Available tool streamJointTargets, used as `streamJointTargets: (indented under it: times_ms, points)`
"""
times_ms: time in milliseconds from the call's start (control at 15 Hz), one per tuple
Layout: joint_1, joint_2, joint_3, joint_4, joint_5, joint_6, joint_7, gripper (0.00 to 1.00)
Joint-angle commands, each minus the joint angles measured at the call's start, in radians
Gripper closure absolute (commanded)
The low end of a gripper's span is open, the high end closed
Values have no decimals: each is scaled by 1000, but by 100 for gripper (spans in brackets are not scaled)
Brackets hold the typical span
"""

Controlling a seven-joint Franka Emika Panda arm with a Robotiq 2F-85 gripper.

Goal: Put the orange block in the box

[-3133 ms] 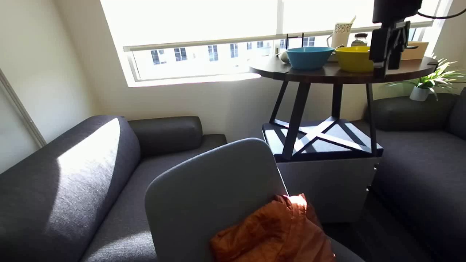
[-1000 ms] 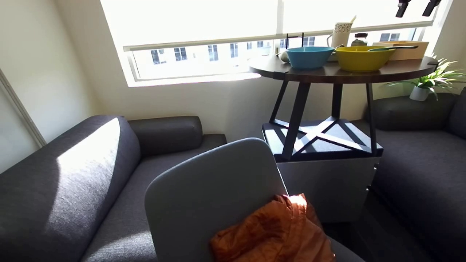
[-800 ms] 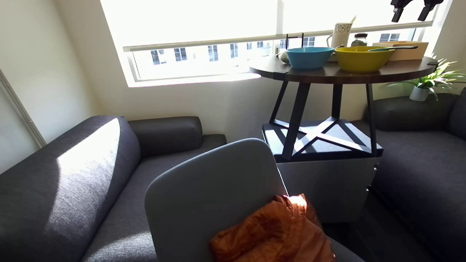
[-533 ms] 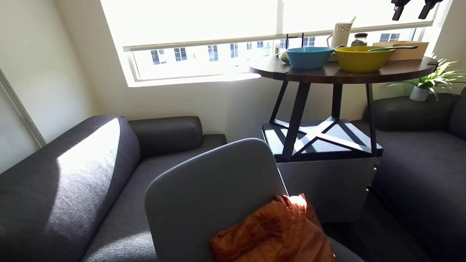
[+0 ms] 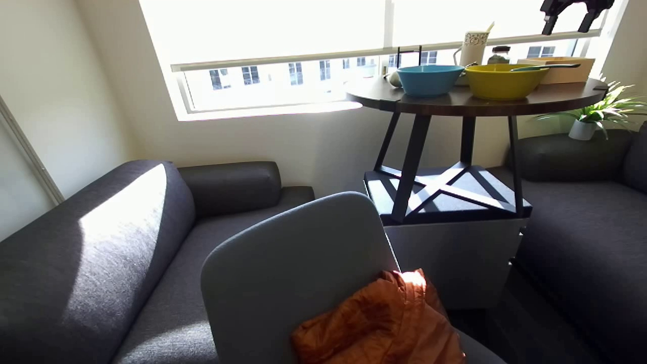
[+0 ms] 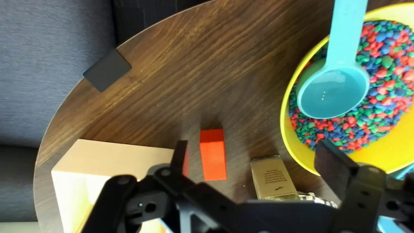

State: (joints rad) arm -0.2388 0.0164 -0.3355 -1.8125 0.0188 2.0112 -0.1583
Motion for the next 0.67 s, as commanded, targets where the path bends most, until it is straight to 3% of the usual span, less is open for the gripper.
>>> streamJointTargets:
  times_ms: [0,400,600]
  points:
    - [-33,69,11,50,10,8,39,0]
    - [-53,151,15,94,44,45,198,0]
    - [-66,195,19,127,95,43,201,0]
